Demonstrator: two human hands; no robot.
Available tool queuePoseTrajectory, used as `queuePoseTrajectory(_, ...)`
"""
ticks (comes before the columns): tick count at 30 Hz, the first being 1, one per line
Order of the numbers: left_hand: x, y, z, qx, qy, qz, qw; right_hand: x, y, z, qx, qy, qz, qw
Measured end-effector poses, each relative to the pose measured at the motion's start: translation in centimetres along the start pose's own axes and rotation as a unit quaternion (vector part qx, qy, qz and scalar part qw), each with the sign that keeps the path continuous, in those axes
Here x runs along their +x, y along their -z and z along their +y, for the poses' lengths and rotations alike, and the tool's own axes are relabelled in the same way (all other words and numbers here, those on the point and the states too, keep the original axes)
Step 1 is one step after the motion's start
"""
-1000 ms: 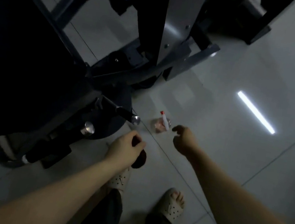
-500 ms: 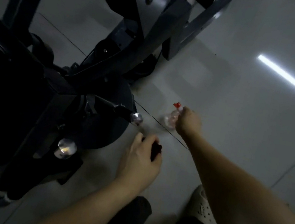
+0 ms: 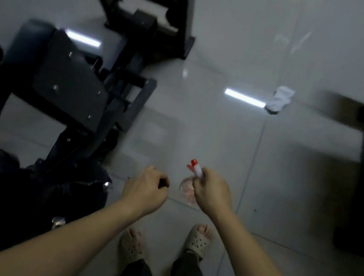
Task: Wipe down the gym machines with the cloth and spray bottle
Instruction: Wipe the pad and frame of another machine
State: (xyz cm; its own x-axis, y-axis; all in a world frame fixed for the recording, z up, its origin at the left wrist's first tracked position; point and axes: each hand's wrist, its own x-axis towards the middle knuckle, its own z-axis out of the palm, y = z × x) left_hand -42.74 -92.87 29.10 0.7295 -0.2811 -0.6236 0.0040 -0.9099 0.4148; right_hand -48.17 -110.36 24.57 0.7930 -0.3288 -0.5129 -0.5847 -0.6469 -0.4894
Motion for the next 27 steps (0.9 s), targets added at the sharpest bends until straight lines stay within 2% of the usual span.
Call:
queuePoseTrajectory(4,-1.8,4.4,9.1,-0.059,-0.043,-0.081,0.994,-4.3,8.7,-0.1,0.079,0.003,0.058,0.995)
queuePoseTrajectory(9,-3.9,9.1,21.4,-0.063,-0.095,-0.093,0.989,-8.3,17.7,0.8,0.133,-0.029,0.105,0.985)
queuePoseTrajectory(10,-4.5,9.5,25.2,-0.066,-0.11,-0.108,0.986,-9.4,21.0,1.7,0.141,-0.047,0.121,0.982)
queuePoseTrajectory(11,-4.5,9.8,25.6,-0.08,-0.102,-0.116,0.985,-9.5,21.3,1.2,0.14,-0.04,0.123,0.982)
queuePoseTrajectory(18,-7.1,8.4,39.5,-0.081,-0.143,-0.154,0.974,-13.5,32.8,4.0,0.128,-0.054,0.229,0.963)
queuePoseTrajectory(21,-7.0,7.8,44.0,-0.044,-0.157,-0.156,0.974,-14.5,35.7,5.0,0.117,-0.063,0.266,0.955)
queuePoseTrajectory(24,-6.3,7.5,47.8,0.014,-0.203,-0.175,0.963,-14.9,38.2,5.6,0.116,-0.077,0.268,0.953)
queuePoseTrajectory(27,-4.6,7.7,51.8,0.097,-0.257,-0.162,0.948,-14.7,40.3,6.4,0.158,-0.094,0.274,0.944)
